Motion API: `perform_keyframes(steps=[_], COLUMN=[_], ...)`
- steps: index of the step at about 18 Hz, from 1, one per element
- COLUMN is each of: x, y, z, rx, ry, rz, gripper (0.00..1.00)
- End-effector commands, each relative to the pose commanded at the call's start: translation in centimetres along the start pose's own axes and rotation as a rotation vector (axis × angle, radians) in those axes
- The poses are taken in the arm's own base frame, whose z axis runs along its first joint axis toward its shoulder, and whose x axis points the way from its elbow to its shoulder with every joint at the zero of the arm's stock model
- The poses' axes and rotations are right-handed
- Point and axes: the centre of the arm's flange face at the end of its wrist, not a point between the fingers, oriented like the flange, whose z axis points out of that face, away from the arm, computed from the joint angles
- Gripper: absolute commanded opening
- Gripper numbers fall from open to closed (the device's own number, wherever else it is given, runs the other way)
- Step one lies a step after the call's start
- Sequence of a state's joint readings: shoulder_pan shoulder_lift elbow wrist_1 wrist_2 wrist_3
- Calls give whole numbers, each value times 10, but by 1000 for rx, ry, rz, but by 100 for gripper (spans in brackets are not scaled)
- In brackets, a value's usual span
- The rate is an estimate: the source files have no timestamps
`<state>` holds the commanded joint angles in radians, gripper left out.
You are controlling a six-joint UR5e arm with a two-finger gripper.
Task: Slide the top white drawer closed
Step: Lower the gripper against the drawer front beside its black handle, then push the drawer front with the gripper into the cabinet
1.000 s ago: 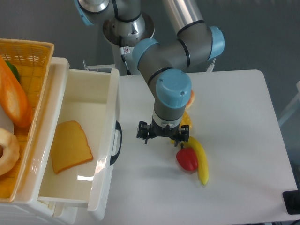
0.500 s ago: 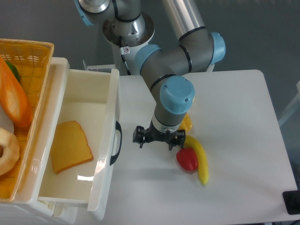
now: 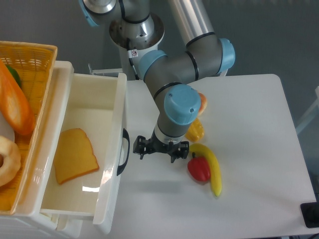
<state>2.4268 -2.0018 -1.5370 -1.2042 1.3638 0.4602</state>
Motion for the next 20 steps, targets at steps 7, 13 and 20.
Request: perform_keyframes(steps=[7,13,20], x=[4,5,9], y=[-2,-3,-2], z=[1,0,-5], rx=[2,8,13], ry=[7,16,14], rz=[6,6,11], gripper=[100,100,100])
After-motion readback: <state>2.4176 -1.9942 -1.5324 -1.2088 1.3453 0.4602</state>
